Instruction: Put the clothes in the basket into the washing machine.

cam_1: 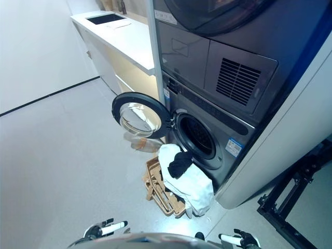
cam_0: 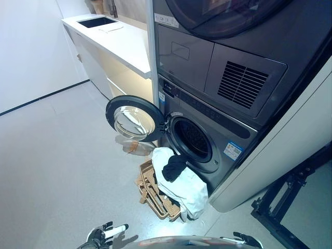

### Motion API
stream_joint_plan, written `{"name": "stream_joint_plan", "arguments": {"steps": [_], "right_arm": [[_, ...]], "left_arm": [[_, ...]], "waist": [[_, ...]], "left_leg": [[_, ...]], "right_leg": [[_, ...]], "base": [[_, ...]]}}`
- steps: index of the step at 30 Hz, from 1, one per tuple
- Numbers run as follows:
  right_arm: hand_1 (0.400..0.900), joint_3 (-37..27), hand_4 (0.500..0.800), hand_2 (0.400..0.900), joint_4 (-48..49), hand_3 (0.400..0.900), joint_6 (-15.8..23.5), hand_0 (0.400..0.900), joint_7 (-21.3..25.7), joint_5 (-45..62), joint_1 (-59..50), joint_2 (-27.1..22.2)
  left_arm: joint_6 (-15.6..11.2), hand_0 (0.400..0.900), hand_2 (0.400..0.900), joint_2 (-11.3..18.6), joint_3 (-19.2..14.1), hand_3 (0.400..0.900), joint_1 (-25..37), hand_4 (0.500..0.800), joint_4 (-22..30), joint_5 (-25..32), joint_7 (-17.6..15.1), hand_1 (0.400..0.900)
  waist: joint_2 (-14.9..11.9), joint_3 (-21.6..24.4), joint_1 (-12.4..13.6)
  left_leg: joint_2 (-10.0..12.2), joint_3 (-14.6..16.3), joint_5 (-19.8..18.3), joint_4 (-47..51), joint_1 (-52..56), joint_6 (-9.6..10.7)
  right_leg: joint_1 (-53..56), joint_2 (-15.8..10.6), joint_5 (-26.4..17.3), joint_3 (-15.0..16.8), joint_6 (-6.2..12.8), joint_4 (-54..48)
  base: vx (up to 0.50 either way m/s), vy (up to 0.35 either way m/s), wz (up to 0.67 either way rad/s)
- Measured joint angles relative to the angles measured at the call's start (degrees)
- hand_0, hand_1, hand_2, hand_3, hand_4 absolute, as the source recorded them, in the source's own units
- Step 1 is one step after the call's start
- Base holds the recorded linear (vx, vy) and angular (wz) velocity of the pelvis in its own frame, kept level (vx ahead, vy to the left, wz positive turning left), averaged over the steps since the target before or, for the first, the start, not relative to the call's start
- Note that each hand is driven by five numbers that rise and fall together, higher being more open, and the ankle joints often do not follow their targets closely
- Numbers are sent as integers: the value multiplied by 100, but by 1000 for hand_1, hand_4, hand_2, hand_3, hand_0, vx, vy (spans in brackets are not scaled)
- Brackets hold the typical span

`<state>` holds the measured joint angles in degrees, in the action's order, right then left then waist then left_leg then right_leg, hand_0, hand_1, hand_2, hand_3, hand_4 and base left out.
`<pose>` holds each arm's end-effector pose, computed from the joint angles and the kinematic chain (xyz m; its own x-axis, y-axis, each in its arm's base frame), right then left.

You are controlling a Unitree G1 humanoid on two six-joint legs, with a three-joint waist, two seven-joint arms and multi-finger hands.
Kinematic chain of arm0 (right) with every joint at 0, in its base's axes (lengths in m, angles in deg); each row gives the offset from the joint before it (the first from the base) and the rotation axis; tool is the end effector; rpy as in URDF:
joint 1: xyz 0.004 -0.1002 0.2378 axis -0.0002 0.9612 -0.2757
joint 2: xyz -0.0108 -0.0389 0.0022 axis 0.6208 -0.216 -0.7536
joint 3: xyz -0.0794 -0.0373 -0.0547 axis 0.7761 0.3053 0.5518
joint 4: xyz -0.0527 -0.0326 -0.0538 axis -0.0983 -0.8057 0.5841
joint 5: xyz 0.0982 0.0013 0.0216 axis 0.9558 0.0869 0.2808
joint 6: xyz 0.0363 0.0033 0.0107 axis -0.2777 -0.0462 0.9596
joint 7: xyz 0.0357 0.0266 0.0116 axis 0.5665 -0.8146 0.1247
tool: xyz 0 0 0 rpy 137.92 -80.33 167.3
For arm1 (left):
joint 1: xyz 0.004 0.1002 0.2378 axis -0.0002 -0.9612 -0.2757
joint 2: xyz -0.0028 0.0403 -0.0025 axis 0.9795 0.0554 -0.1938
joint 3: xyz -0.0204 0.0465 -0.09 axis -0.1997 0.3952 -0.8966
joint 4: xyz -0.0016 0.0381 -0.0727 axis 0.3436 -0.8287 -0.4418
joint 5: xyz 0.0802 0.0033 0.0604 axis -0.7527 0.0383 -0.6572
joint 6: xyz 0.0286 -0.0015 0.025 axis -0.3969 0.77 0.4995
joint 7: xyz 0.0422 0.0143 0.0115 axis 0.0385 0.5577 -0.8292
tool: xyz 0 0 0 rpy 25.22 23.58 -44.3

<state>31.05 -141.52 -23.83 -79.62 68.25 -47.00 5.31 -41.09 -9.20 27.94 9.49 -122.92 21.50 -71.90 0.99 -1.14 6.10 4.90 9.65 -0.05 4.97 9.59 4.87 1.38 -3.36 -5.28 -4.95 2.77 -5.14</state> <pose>0.0342 -0.2553 -0.1120 0.2965 -0.2990 -0.9070 0.0891 0.9543 -0.2854 0.0534 0.2345 -0.1157 0.3812 0.2215 -0.8976 -0.1640 0.9717 0.1701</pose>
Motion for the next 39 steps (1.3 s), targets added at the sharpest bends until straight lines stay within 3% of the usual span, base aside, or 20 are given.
{"name": "stream_joint_plan", "arguments": {"steps": [39], "right_arm": [[900,-60,800,900,1,900,-10,900,-14,10,-24,0]], "left_arm": [[4,900,900,2,6,900,6,800,0,14,-1,900]], "waist": [[20,-122,-27]], "left_leg": [[25,120,-41,-1,-40,2]], "right_leg": [[-106,28,3,94,-4,3]], "base": [[1,-14,1]]}}
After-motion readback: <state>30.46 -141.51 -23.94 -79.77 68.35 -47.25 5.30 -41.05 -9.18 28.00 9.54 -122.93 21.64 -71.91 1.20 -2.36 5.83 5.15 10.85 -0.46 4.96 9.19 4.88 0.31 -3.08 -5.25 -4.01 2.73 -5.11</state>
